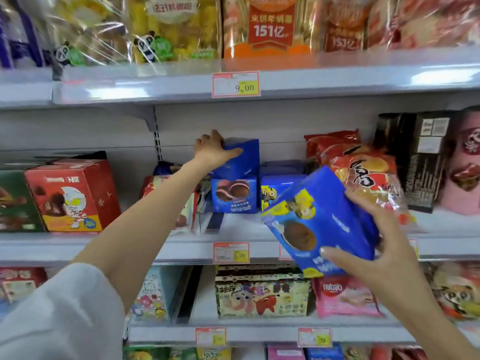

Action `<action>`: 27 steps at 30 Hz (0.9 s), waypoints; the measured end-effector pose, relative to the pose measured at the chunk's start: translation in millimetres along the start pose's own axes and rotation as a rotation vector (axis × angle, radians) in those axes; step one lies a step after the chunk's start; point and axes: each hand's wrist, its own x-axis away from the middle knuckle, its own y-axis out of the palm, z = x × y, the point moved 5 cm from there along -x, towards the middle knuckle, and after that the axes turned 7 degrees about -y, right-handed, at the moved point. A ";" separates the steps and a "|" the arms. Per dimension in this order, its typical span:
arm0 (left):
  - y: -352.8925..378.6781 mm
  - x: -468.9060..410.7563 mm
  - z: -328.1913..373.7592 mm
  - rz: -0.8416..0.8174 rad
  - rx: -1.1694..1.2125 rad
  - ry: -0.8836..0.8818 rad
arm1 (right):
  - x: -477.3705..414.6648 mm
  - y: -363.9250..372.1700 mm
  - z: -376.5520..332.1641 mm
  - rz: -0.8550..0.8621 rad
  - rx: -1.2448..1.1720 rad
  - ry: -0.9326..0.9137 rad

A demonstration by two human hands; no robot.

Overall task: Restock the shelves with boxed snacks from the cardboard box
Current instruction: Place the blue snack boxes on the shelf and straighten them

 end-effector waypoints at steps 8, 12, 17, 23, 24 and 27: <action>12.9 -0.5 -8.3 -0.037 -0.095 0.092 | -117.4 17.9 -4.5 0.123 0.317 -0.063; 9.4 23.9 -3.5 0.133 -0.125 0.104 | -150.7 45.0 7.5 0.028 0.415 0.035; -5.0 69.7 1.3 0.251 -0.200 0.227 | -172.8 54.9 25.5 0.039 0.553 0.062; -6.4 119.7 -14.8 0.302 -0.145 0.388 | -189.5 59.8 39.6 0.107 0.623 0.030; -6.2 126.0 -17.0 0.301 -0.130 0.401 | -191.2 61.3 42.2 0.096 0.630 0.026; -7.7 140.6 -23.1 0.296 -0.086 0.411 | -194.5 64.9 49.5 0.041 0.654 0.019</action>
